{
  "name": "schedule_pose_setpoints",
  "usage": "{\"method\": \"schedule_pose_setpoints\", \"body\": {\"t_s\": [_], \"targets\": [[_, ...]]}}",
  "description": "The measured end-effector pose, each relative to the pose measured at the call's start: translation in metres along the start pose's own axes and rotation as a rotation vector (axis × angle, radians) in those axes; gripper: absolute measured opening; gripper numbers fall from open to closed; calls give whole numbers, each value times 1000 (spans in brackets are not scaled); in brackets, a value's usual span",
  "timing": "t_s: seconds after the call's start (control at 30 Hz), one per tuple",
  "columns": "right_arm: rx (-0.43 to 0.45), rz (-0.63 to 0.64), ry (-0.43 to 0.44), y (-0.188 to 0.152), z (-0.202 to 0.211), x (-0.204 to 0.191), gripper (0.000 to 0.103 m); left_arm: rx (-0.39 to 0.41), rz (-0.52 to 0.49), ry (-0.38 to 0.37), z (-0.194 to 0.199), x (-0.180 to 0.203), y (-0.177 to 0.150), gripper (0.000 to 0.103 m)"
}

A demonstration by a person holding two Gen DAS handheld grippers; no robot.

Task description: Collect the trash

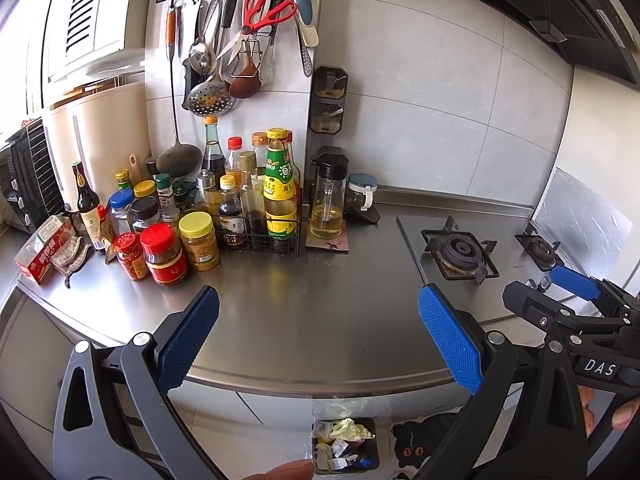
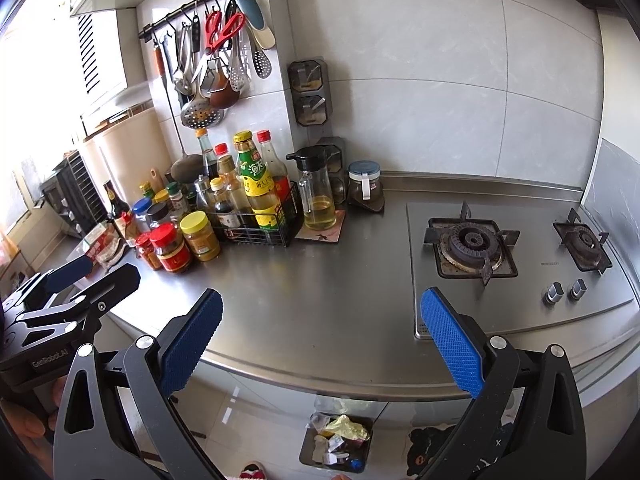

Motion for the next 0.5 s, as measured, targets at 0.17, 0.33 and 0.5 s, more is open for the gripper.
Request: {"method": "schedule_pose_setpoints", "body": {"t_s": [0.17,0.33,0.5], "targets": [[-7,1,-10,-1,-1,1,100,3,2,15,0,-2,-2,95],[-11,-4,-20,-3,-2,2,100,18,-15,25,2,-1,-1,95],[-11,-4,-21,-3,-2,3,100,21,-25,17,3,1,0,95]]}}
Point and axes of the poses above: each gripper's, at about its wrist camera, not at the fingertips, and z roughly against the way its jaws point, x to its right, y to its top, the point moved 8 cm from there along -z, roughly the way its jaws point, and after that the axes turned 8 degrees about x, right-handed, at the moved point
